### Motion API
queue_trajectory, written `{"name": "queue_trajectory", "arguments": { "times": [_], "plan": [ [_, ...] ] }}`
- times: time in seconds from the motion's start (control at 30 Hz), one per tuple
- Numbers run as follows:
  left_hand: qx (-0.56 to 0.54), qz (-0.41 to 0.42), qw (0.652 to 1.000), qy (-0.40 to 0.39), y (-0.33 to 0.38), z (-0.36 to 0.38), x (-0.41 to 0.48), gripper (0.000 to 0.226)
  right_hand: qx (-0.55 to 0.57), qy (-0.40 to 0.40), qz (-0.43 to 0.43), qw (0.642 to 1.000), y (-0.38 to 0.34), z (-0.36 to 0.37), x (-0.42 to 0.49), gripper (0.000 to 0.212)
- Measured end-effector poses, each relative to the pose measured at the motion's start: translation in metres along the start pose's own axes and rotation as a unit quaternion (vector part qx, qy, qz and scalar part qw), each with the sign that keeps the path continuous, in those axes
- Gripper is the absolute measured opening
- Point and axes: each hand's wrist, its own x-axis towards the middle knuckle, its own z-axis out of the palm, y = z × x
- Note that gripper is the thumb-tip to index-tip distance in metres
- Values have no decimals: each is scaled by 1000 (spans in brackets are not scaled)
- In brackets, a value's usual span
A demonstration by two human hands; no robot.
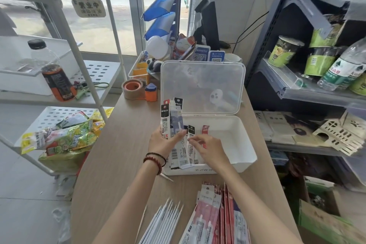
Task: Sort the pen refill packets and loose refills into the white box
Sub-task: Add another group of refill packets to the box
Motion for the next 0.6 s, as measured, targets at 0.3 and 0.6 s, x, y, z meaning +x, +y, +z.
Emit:
{"name": "queue_trajectory", "arguments": {
  "times": [0.3, 0.6],
  "plan": [
    [-11, -3, 1000, 4, -4, 1, 4, 31, 91, -13, -10, 996, -1, 0, -2, 66],
    [-28, -20, 995, -89, 1, -10, -3, 27, 160, -19, 4, 987, -3, -6, -4, 34]
  ]
}}
